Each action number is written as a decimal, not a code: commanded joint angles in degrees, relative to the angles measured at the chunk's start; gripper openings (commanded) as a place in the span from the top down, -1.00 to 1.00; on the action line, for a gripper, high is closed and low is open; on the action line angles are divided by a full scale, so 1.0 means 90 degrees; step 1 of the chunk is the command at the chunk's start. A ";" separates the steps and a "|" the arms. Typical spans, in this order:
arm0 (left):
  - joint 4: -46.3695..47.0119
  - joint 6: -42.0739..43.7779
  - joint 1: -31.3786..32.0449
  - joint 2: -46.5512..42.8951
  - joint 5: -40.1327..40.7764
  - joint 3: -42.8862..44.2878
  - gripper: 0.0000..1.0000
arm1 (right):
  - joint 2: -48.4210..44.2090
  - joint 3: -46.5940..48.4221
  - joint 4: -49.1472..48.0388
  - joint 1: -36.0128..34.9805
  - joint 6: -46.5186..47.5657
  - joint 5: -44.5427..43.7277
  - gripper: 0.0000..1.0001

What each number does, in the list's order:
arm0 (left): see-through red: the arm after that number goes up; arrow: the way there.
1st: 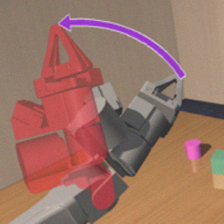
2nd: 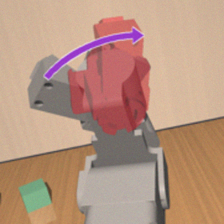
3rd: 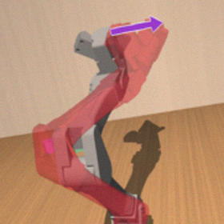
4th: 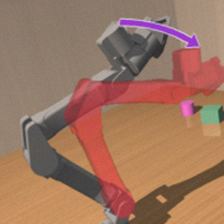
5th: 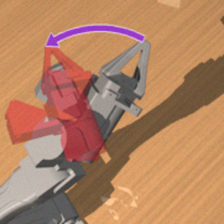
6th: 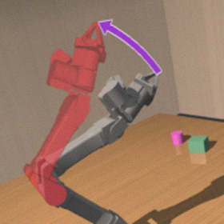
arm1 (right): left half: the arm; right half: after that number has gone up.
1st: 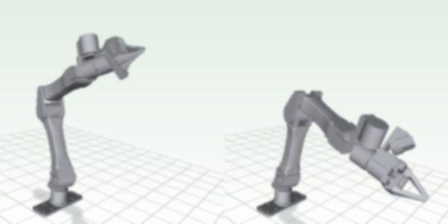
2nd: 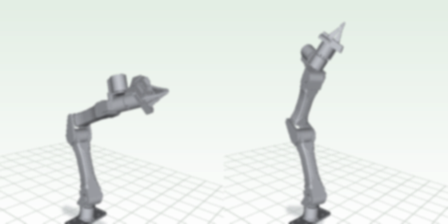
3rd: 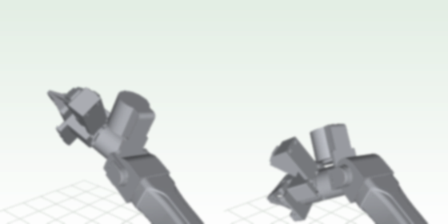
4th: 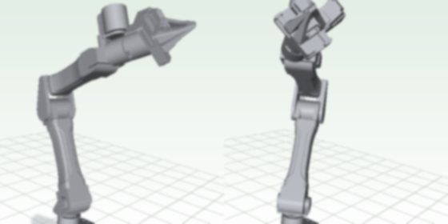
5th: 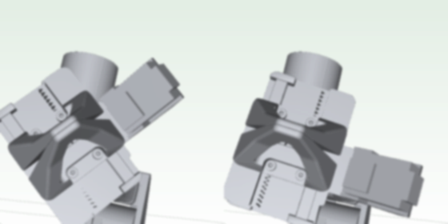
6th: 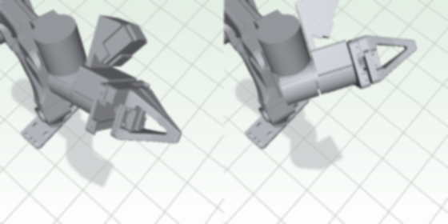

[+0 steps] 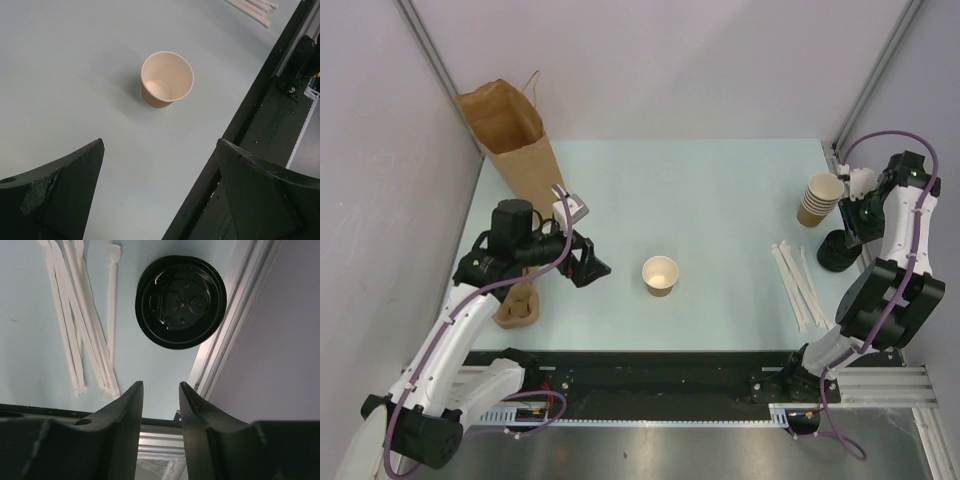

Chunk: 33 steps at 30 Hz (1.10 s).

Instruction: Pack the takeout coffee

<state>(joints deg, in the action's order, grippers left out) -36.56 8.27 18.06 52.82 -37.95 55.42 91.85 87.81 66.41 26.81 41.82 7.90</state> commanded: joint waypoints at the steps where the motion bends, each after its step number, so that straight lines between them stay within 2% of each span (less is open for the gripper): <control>1: -0.0167 0.0262 0.0112 0.0117 -0.0158 0.0317 -0.99 | 0.0223 0.0068 -0.0202 -0.0263 0.0206 -0.0350 0.25; 15: -0.0352 0.0370 0.0190 0.0411 -0.0060 0.0590 -0.99 | 0.0829 0.0068 -0.0299 -0.0703 0.0285 -0.0448 0.36; 33: -0.0362 0.0370 0.0190 0.0547 0.0018 0.0708 -0.99 | 0.1220 0.0029 -0.0436 -0.0772 0.0314 -0.0468 0.33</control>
<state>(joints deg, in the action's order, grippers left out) -40.42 10.57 19.38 57.54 -37.71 58.76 102.08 87.81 63.16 20.34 43.66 4.29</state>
